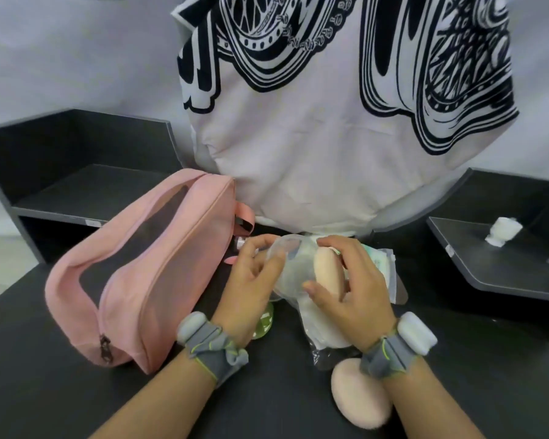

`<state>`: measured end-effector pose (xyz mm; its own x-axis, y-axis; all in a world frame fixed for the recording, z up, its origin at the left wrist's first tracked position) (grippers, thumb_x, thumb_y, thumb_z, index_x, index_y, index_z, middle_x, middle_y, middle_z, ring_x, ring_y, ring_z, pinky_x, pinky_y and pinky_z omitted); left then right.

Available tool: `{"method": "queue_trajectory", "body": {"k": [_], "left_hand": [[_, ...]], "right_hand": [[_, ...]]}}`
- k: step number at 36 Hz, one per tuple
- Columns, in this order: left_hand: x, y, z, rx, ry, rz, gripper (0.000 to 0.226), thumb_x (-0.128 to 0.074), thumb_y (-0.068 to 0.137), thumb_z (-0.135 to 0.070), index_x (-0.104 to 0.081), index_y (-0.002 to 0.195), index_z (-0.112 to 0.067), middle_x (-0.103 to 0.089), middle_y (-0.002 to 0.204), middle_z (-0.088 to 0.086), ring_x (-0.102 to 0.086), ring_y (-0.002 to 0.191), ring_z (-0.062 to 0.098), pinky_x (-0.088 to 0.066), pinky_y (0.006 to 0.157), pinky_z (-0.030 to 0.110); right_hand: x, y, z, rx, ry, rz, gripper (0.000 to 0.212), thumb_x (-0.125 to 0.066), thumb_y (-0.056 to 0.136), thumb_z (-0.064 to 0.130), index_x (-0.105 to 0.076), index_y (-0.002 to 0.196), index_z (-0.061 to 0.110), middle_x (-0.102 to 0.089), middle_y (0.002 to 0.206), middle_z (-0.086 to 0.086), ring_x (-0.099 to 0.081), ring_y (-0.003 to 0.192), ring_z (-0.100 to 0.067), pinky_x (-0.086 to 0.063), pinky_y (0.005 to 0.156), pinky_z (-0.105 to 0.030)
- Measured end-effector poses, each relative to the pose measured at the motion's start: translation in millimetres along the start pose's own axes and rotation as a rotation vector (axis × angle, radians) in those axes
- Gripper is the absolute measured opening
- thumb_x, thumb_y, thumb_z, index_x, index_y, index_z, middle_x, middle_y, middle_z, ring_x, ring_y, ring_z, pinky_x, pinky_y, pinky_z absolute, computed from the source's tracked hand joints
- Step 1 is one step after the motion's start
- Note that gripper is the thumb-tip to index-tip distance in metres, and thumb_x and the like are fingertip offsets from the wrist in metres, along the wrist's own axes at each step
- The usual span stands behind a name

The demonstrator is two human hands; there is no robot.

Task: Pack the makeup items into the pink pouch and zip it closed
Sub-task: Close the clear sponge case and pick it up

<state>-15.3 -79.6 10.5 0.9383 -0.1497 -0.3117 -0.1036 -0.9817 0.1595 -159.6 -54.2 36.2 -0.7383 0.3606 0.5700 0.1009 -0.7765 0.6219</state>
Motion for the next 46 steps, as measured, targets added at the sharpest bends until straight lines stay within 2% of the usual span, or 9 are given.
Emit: {"method": "queue_trajectory", "body": {"k": [5,17,19,23,29,33,37,42,46], "left_hand": [[-5,-1,0,-0.008,0.004,0.078,0.035,-0.062,0.088,-0.028,-0.058,0.117,-0.007,-0.063,0.122,0.019,-0.060,0.106,0.022,-0.047,0.095,0.041],[-8,-6,-6,-0.038,-0.010,0.356,0.073,-0.069,0.073,-0.055,-0.040,0.139,-0.044,-0.047,0.146,-0.005,-0.047,0.134,0.021,-0.033,0.111,0.055],[-7,-6,-8,-0.061,0.000,0.349,0.072,-0.068,0.075,-0.056,-0.038,0.140,-0.045,-0.043,0.149,-0.003,-0.044,0.135,0.021,-0.033,0.111,0.056],[-5,-3,-12,-0.099,0.017,0.318,0.073,-0.067,0.075,-0.057,-0.038,0.141,-0.043,-0.038,0.152,0.001,-0.047,0.133,0.022,-0.032,0.112,0.053],[4,3,-18,-0.159,0.009,0.215,0.068,-0.068,0.074,-0.058,-0.044,0.136,-0.045,-0.066,0.123,-0.007,-0.062,0.115,0.024,-0.047,0.097,0.043],[7,1,-17,-0.210,0.139,0.235,0.054,-0.058,0.081,-0.051,-0.048,0.134,-0.045,-0.070,0.110,0.000,-0.058,0.111,0.041,-0.037,0.105,0.060],[-3,-7,-18,-0.301,0.366,0.330,0.054,-0.054,0.084,-0.045,-0.047,0.137,-0.035,-0.060,0.130,-0.005,-0.057,0.120,0.014,-0.043,0.104,0.033],[-13,-15,-11,-0.474,0.670,0.430,0.057,-0.060,0.081,-0.027,-0.047,0.137,-0.027,-0.052,0.134,-0.014,-0.048,0.125,0.000,-0.034,0.103,0.010],[-9,-12,-8,-0.434,0.587,0.371,0.049,-0.050,0.085,-0.032,-0.043,0.133,-0.026,-0.051,0.129,-0.016,-0.051,0.123,0.010,-0.042,0.102,0.024]], "right_hand": [[-2,1,3,0.045,-0.064,-0.008,0.072,-0.072,0.061,0.055,-0.056,0.117,0.013,-0.058,0.114,0.005,-0.044,0.107,0.009,-0.027,0.099,0.000],[10,0,1,-0.005,0.060,0.004,0.078,-0.075,0.063,0.054,-0.057,0.126,0.013,-0.059,0.129,0.004,-0.051,0.121,-0.001,-0.038,0.106,-0.019],[10,0,1,-0.046,0.126,0.033,0.076,-0.072,0.065,0.058,-0.057,0.128,0.017,-0.058,0.130,0.008,-0.056,0.115,-0.001,-0.050,0.095,-0.028],[10,-1,0,-0.152,0.312,0.096,0.066,-0.067,0.071,0.056,-0.055,0.128,0.025,-0.057,0.126,0.012,-0.066,0.054,-0.016,-0.055,0.048,-0.033],[15,1,2,-0.129,0.142,-0.155,0.058,-0.053,0.079,0.064,-0.051,0.124,0.027,-0.053,0.118,0.015,-0.063,0.090,-0.028,-0.054,0.075,-0.055],[26,0,-7,-0.236,0.187,-0.400,0.056,-0.054,0.078,0.066,-0.049,0.120,0.029,-0.048,0.113,0.012,-0.062,0.087,-0.038,-0.052,0.075,-0.056],[21,-2,-10,-0.310,0.395,-0.412,0.057,-0.061,0.077,0.050,-0.040,0.124,0.025,-0.052,0.119,-0.007,-0.066,0.081,-0.029,-0.057,0.055,-0.032],[9,-7,-12,-0.376,0.478,-0.401,0.037,-0.066,0.082,0.029,-0.032,0.095,0.032,-0.066,0.095,-0.008,-0.066,0.076,-0.005,-0.052,0.064,-0.014],[-2,-7,-15,-0.446,0.574,-0.327,0.008,-0.058,0.091,0.018,-0.051,0.094,0.018,-0.067,0.092,-0.005,-0.068,0.082,-0.008,-0.056,0.085,-0.039]]}}
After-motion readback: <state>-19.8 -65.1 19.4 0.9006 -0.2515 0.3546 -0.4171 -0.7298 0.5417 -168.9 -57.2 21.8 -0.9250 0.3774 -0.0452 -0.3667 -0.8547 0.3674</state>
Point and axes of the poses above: each hand's wrist, its own y-axis towards the middle knuckle, its own x-axis out of the back of the hand, z = x × y, the point moved 4 cm from there along y, towards the middle knuckle
